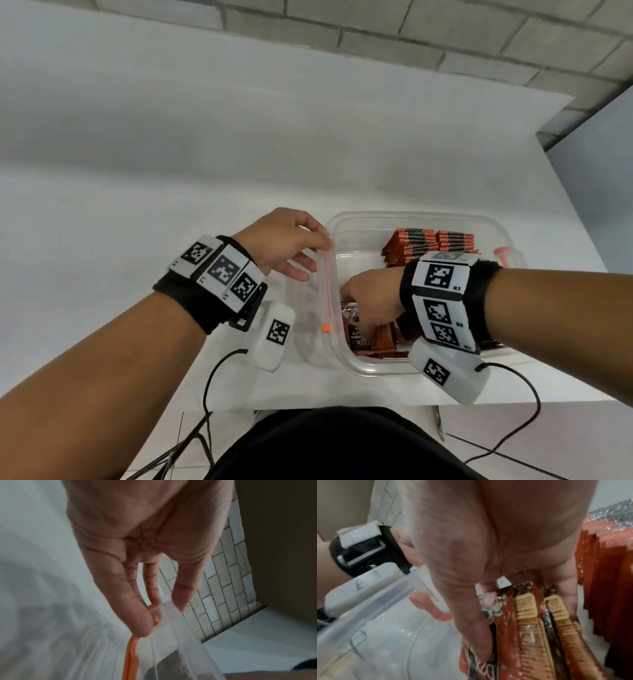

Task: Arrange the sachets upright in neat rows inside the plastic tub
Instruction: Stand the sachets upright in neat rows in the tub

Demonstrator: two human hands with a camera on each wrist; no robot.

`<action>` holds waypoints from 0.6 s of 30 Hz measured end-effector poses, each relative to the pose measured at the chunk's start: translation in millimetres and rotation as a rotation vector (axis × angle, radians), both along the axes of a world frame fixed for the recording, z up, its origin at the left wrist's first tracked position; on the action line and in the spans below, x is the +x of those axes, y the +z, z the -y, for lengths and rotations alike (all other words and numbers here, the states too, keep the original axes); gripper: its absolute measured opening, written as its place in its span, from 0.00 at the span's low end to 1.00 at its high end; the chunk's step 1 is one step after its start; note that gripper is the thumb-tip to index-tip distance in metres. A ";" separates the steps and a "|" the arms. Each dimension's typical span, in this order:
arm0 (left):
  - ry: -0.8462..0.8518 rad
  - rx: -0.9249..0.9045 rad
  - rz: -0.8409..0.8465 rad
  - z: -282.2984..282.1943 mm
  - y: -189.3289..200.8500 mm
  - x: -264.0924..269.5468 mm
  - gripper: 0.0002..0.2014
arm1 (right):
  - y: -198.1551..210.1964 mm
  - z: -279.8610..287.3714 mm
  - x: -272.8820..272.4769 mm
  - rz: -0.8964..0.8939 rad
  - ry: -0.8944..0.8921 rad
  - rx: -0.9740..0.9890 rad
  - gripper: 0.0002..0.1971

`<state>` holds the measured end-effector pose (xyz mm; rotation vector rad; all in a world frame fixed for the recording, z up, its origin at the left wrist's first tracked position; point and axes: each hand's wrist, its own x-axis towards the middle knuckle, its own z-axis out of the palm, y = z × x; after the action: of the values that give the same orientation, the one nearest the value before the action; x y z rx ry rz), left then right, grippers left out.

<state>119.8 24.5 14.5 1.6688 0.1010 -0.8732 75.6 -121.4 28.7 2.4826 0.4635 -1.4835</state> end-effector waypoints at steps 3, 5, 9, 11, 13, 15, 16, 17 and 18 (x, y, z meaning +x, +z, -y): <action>0.005 0.006 -0.006 -1.1 -0.7 -1.4 0.08 | -0.3 0.6 -2.2 -0.007 0.081 0.008 0.32; 0.010 0.000 -0.014 -1.5 -0.8 -2.7 0.08 | 0.8 2.5 -4.1 -0.007 0.100 0.031 0.32; 0.031 -0.001 -0.020 -1.8 -1.0 -4.9 0.08 | 7.1 11.4 -6.9 -0.083 0.072 0.089 0.27; 0.043 0.005 -0.016 -1.1 -1.3 -5.4 0.08 | 10.8 14.9 -8.0 -0.135 0.052 0.102 0.26; 0.052 0.016 -0.009 0.0 -1.4 -5.3 0.07 | 14.3 16.3 -7.6 -0.151 0.060 0.112 0.26; 0.058 0.026 -0.005 1.0 -1.3 -5.2 0.07 | 17.8 16.4 -6.0 -0.149 0.084 0.125 0.28; 0.062 0.030 -0.003 1.5 -1.2 -5.2 0.07 | 19.5 16.6 -5.0 -0.143 0.106 0.129 0.30; 0.065 0.033 -0.001 1.8 -1.3 -5.2 0.07 | 21.1 16.9 -4.3 -0.136 0.132 0.128 0.33; 0.067 0.035 -0.001 2.0 -1.3 -5.2 0.07 | 22.1 17.1 -3.3 -0.128 0.157 0.123 0.35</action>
<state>114.7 22.5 13.2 1.6879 0.1729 -0.8256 72.2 -138.5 50.8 2.3860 0.7758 -1.6001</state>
